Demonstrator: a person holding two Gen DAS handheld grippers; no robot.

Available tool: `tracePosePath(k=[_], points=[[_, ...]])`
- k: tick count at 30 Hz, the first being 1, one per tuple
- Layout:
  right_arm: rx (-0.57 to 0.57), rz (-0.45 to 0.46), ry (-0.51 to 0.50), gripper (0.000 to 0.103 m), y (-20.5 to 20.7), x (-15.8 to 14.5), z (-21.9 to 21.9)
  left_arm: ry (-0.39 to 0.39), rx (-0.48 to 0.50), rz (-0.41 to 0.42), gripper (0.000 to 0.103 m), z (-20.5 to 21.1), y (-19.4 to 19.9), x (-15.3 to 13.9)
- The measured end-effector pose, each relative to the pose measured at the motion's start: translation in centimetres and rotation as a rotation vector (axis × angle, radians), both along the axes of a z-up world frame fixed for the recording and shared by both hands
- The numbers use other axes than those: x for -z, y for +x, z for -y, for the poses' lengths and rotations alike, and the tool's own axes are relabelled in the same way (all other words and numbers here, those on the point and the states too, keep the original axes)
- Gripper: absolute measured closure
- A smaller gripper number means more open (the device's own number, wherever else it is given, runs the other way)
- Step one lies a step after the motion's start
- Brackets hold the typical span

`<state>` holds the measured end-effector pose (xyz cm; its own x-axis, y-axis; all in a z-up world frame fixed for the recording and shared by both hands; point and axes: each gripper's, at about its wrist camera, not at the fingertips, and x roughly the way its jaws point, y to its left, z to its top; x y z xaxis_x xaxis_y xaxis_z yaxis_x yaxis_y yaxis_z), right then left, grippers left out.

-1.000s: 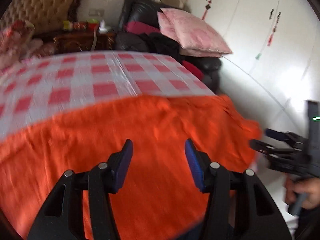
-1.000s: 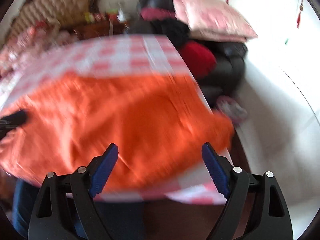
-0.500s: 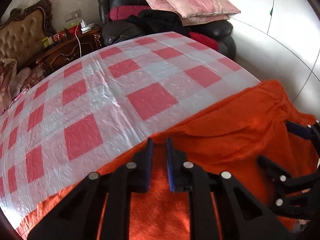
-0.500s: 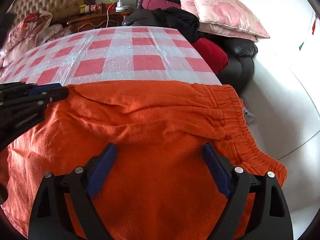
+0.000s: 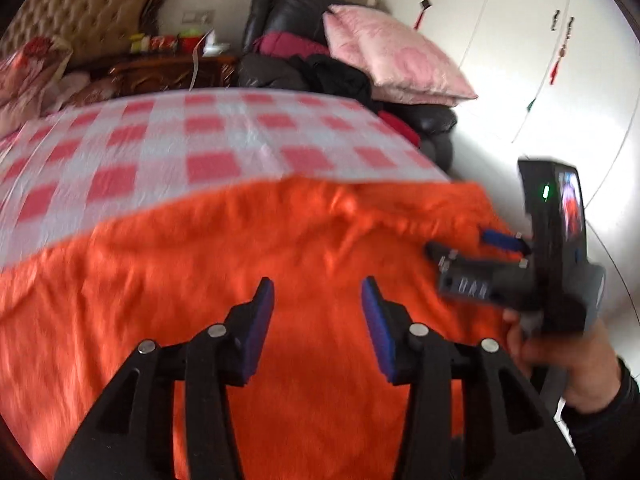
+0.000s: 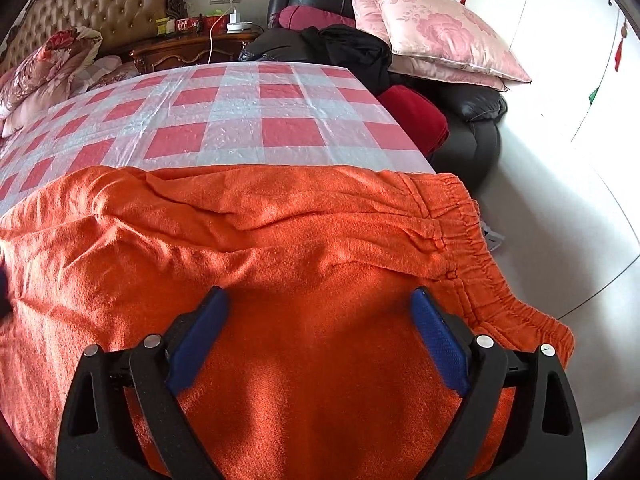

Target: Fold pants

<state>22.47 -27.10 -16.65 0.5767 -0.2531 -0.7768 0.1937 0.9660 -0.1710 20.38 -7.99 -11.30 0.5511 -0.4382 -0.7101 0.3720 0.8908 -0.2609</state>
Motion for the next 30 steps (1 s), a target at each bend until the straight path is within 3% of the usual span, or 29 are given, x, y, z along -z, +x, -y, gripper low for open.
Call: tracePosePath(k=[3,7,10,13,15,17,19,21,24,29,30], points=[[0.006,0.011,0.007,0.013,-0.2,0.0,0.2,0.139,-0.025,-0.027,0.057,-1.8,-1.6,1.6],[0.007,0.018,0.011,0.013,-0.2,0.0,0.3,0.098,-0.142,-0.005,0.052,-7.5,-3.3,1.2],[0.040,0.035,-0.001,0.013,-1.1,-0.6,0.2,0.042,-0.304,0.013,0.041,-13.9,-4.9,0.6],[-0.024,0.136,0.083,0.013,-3.8,-2.3,-1.2,0.116,-0.521,0.071,0.042,-20.9,-7.9,0.0],[-0.087,0.185,0.101,0.013,-5.5,-3.0,-2.7,0.128,-0.641,0.067,0.043,-24.6,-9.6,-0.5],[-0.133,0.205,0.096,0.013,-6.8,-2.9,-4.3,0.052,-0.787,0.054,0.043,-30.2,-12.2,-0.7],[-0.131,0.136,0.076,0.013,-6.8,-1.3,-5.3,0.046,-0.883,0.048,0.043,-33.9,-14.3,-0.8],[-0.102,0.070,0.060,0.013,-6.4,0.3,-5.2,0.025,-0.915,0.028,0.043,-36.9,-15.8,-0.7],[-0.099,0.090,0.087,0.012,-6.8,0.9,-4.9,-0.008,-0.948,0.016,0.043,-40.1,-17.8,-0.4],[-0.117,0.086,0.092,0.011,-6.7,1.0,-4.9,-0.301,-1.019,-0.061,0.054,-44.7,-19.9,2.6],[-0.116,0.085,0.090,0.011,-6.7,1.0,-5.0,-0.395,-1.023,-0.081,0.060,-45.6,-20.4,3.5]])
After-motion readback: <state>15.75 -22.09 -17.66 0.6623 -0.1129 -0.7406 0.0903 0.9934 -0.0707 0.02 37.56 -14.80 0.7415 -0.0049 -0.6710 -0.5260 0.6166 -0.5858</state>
